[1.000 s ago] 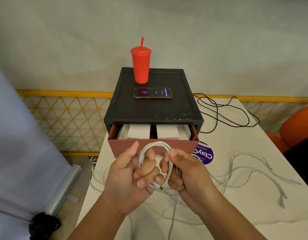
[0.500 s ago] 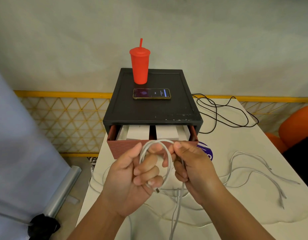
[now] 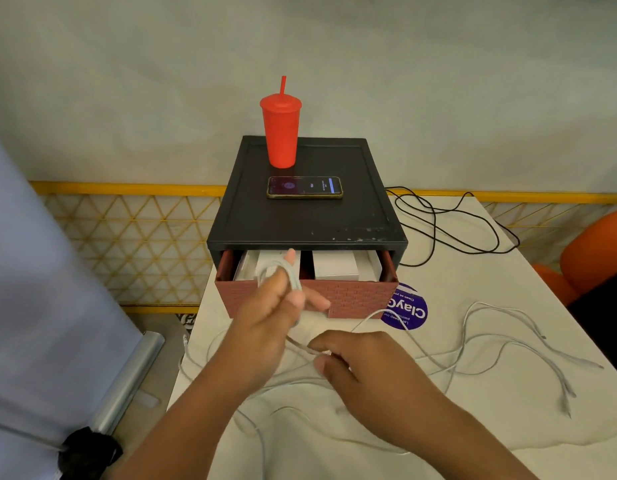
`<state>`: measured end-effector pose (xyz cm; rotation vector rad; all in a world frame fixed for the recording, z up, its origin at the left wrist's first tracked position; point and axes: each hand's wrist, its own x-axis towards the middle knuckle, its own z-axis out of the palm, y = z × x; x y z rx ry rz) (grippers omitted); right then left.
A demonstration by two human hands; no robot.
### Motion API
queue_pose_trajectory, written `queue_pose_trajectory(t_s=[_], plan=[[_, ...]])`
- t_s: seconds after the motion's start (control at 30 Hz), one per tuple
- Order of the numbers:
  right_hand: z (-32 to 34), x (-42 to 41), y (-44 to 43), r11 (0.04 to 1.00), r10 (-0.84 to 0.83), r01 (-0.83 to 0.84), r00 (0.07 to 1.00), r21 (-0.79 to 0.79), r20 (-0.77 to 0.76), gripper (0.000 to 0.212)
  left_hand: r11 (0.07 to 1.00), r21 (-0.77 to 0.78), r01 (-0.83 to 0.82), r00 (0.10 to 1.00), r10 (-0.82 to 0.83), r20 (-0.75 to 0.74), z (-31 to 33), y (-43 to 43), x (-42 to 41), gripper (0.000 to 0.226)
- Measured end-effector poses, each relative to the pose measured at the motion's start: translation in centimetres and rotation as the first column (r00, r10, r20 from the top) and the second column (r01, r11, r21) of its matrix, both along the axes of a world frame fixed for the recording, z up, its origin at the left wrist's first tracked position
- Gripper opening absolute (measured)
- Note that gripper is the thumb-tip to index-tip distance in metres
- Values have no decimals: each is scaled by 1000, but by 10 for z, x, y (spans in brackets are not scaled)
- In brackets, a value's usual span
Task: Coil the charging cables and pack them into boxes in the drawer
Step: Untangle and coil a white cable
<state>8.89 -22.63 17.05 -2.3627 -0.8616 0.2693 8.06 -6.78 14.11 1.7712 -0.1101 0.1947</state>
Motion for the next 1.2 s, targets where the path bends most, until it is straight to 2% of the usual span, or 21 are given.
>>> queue_pose_trajectory(t_s=[0.03, 0.1, 0.17, 0.27, 0.33, 0.43, 0.53, 0.6, 0.67, 0.73, 0.77, 0.83, 0.87, 0.93, 0.97, 1.0, 1.07, 1.17, 1.2], plan=[[5, 3, -2, 1000, -17, 16, 999, 12, 37, 15, 994, 110, 8, 1000, -7, -5, -3, -1, -1, 21], [16, 8, -8, 998, -43, 41, 997, 43, 65, 7, 981, 182, 73, 997, -66, -44, -4, -6, -6, 16], [24, 14, -15, 997, -59, 55, 996, 59, 70, 2, 969, 202, 140, 986, -117, -119, -1, -9, -12, 33], [32, 26, -22, 985, -97, 90, 994, 148, 45, 9, 955, 195, 223, 962, -184, -200, 4, -8, -15, 54], [35, 33, -24, 961, -123, 121, 992, 249, -10, 11, 954, 159, 255, 959, -228, -170, 5, -8, -14, 50], [28, 40, -23, 934, -118, 134, 991, 331, -69, 9, 980, -9, 197, 964, -195, -182, 9, -7, -13, 23], [14, 44, -21, 908, -100, 140, 988, 394, -121, 7, 968, -198, 155, 957, -197, -214, 9, -4, -13, 33], [5, 47, -22, 895, -117, 161, 985, 415, -130, 16, 924, -362, 120, 954, -208, -215, 7, 1, -14, 33], [-2, 48, -23, 881, -126, 179, 981, 437, -147, 12, 824, -552, 131, 937, -284, -202, 6, 6, -14, 38], [-11, 46, -20, 880, -115, 168, 983, 443, -145, 11, 657, -735, 170, 906, -397, -145, 2, 10, -13, 39], [-17, 43, -18, 888, -115, 165, 984, 429, -139, 12, 541, -816, 203, 883, -461, -86, -1, 11, -10, 36], [-29, 38, -11, 907, -116, 155, 986, 392, -122, 17, 251, -920, 302, 807, -581, 106, -4, 11, -5, 38], [-35, 35, -9, 918, -115, 149, 987, 369, -114, 20, 178, -932, 317, 807, -567, 166, -3, 11, -3, 43], [-43, 30, -7, 946, -113, 133, 990, 296, -85, 28, 229, -940, 252, 875, -469, 121, -2, 15, -4, 48], [-46, 28, -5, 960, -100, 114, 993, 257, -69, 25, 252, -938, 240, 892, -439, 110, -3, 18, -5, 50], [-49, 26, -4, 972, -77, 88, 995, 217, -56, 22, 287, -931, 226, 910, -404, 96, -3, 21, -5, 50], [-52, 22, 0, 989, -21, 24, 999, 144, -25, 29, 377, -907, 188, 946, -318, 64, -3, 25, -5, 49], [-59, 12, 5, 998, 44, -44, 999, 38, 0, 34, 507, -847, 160, 971, -236, 43, -4, 22, 0, 48], [-58, 9, 6, 998, 56, -56, 998, 7, -9, 35, 512, -846, 151, 972, -235, 31, -6, 19, -1, 54]])
